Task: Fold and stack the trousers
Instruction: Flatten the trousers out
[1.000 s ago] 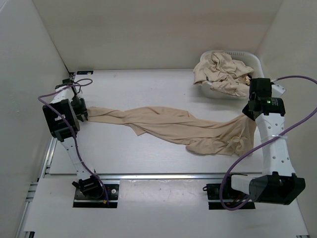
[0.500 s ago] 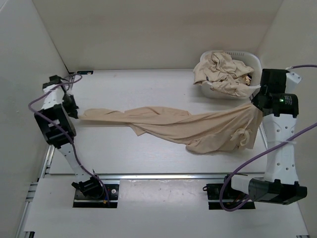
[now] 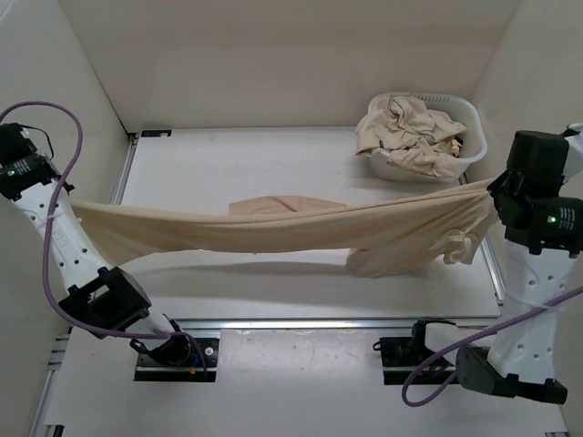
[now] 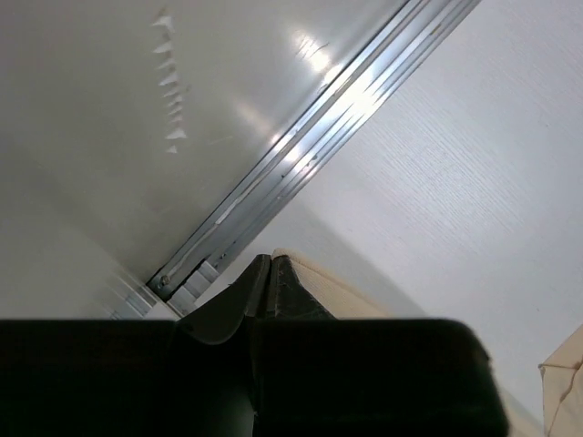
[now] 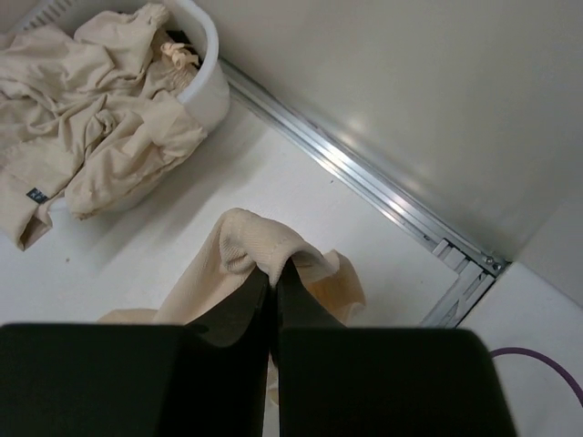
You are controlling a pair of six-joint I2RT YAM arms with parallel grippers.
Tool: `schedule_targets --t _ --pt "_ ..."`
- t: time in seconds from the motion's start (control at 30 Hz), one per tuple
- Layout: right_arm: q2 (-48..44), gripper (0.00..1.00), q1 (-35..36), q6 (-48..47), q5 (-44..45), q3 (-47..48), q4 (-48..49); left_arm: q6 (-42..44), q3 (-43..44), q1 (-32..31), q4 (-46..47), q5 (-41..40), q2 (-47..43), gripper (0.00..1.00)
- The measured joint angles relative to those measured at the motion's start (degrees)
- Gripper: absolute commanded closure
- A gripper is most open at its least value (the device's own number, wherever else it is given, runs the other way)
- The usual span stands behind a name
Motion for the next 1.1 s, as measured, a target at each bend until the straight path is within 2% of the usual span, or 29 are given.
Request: schedule_targets --t 0.1,0.23,0.47,0.57,0.73,0.93,1.1 --pt "-2.2 1.0 0.0 -0.3 1.9 0.4 -0.7 0.0 1.2 1.0 -0.8 -0.2 1.3 0.86" --pt "-3.3 1.0 -0.1 -0.8 1.6 -5.6 0.0 0.0 5.5 -0.7 -1.4 -0.1 7.2 0.86" --pt "14.8 1.0 -1.7 -0.8 0.7 -10.3 6.8 0.0 17.6 -8.0 -1.4 0.4 25.6 0.86" --pt "19.0 1.0 -4.2 -0.8 0.2 -10.5 9.2 0.0 19.6 -11.5 -0.4 0.3 30.8 0.86" --pt "21.4 1.0 -8.5 -0.2 -0.3 -11.0 12.3 0.0 21.2 -16.0 0.6 0.2 36.2 0.86" --pt "27.7 1.0 -12.8 0.7 -0.6 -11.0 13.9 0.0 26.5 -18.2 3.4 -0.1 41.8 0.86" --pt "27.4 1.0 -13.1 1.0 -2.3 -11.2 13.9 0.0 25.2 -19.3 5.7 0.0 41.0 0.86"
